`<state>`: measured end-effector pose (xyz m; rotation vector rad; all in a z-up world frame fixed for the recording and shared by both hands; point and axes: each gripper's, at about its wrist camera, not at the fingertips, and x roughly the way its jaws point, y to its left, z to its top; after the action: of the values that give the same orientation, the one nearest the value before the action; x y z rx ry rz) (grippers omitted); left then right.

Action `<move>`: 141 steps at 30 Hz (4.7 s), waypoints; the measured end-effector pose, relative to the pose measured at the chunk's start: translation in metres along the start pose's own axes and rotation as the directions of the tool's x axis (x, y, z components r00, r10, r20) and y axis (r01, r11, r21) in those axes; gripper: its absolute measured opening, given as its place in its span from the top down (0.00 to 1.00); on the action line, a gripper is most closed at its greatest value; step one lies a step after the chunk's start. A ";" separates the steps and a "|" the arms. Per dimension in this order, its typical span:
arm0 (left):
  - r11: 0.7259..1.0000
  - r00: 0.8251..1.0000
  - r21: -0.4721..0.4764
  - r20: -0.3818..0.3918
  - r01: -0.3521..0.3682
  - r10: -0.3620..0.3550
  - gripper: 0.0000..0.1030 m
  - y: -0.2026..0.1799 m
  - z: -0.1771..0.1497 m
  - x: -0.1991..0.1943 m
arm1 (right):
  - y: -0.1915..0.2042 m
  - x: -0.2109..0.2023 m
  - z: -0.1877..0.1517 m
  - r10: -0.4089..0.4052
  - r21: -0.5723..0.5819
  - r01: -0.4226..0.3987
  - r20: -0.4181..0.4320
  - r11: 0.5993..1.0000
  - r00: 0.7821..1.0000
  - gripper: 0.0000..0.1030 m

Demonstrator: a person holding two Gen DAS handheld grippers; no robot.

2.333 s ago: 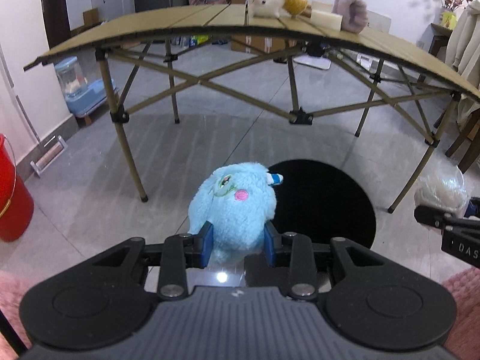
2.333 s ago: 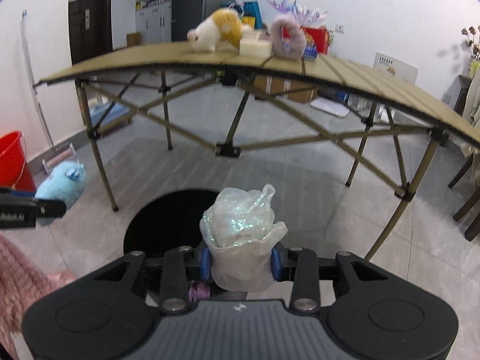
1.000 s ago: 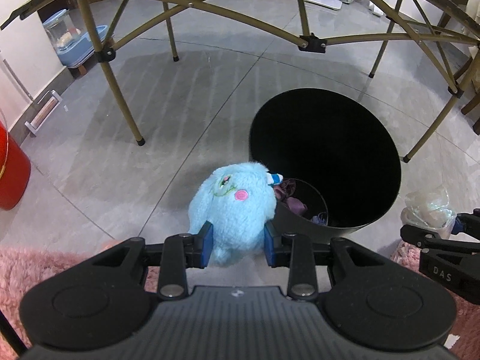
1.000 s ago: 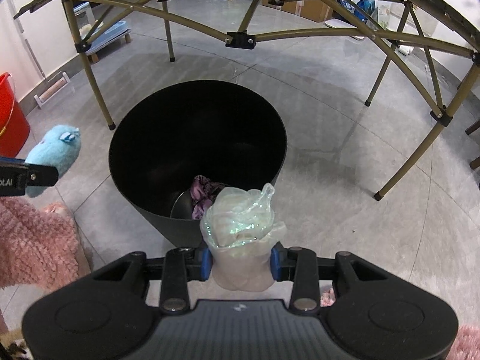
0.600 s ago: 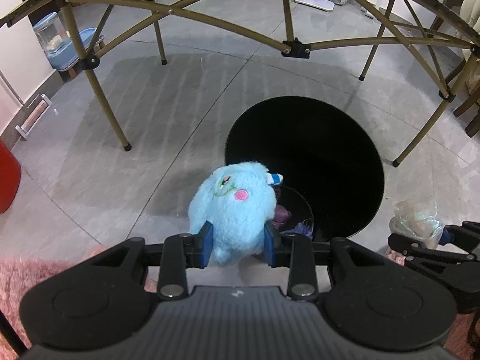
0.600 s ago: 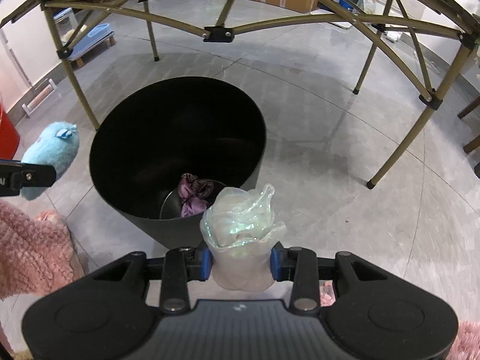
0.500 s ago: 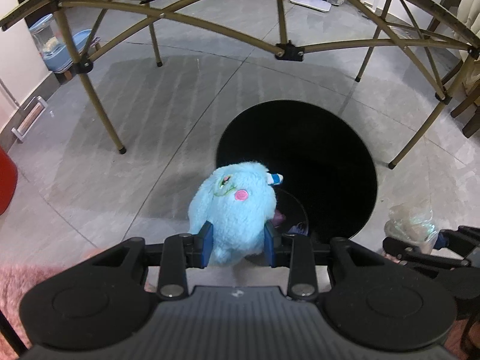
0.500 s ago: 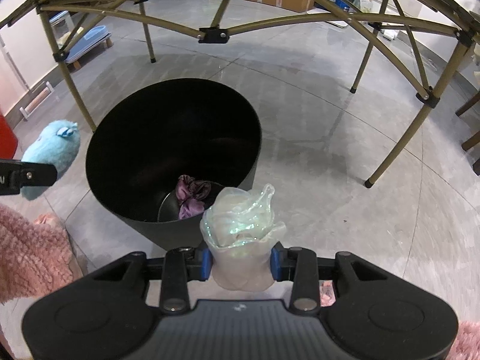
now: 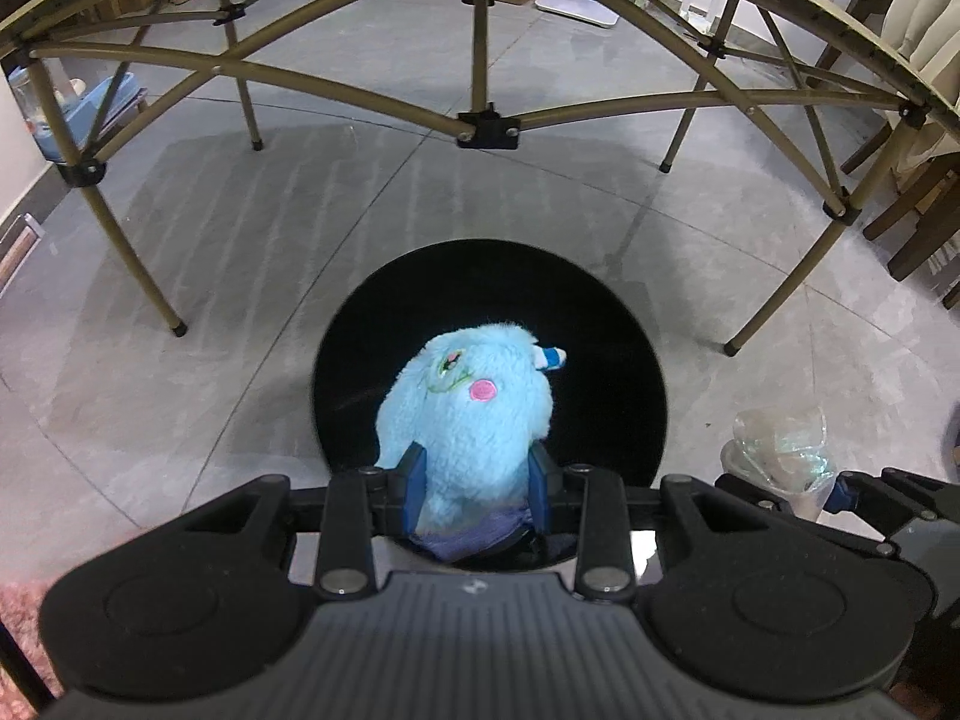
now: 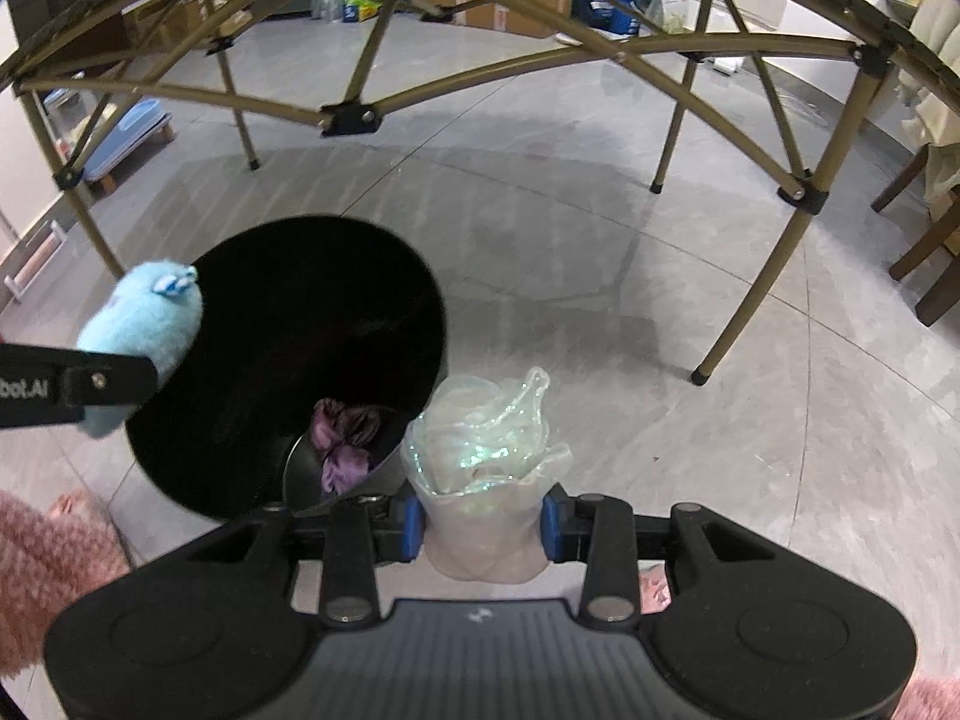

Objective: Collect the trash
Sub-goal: 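Lower the left tool into the bin and open it to drop the light blue plush, then move the left tool aside while the right tool lowers the clear bag into the bin and opens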

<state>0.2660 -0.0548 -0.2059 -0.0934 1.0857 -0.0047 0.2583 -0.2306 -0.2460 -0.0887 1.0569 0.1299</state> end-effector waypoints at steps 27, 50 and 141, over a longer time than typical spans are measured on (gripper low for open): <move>0.997 0.995 -0.077 -0.098 -0.003 -0.004 0.68 -0.019 0.031 0.054 | -0.037 0.023 0.043 -0.092 0.132 0.087 0.032 0.987 0.995 0.66; 0.992 0.993 -0.121 -0.114 -0.042 0.028 0.00 0.001 0.029 0.050 | -0.033 0.020 0.043 -0.068 0.112 0.063 0.042 0.992 0.997 0.66; 0.957 0.977 -0.200 0.002 -0.210 0.215 0.00 0.166 0.004 -0.009 | 0.120 0.044 0.072 0.080 -0.109 -0.077 0.022 0.991 0.997 0.00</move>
<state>0.2585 0.1115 -0.2095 -0.1561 1.0663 0.2991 0.3239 -0.0992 -0.2502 -0.1434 1.0276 0.2592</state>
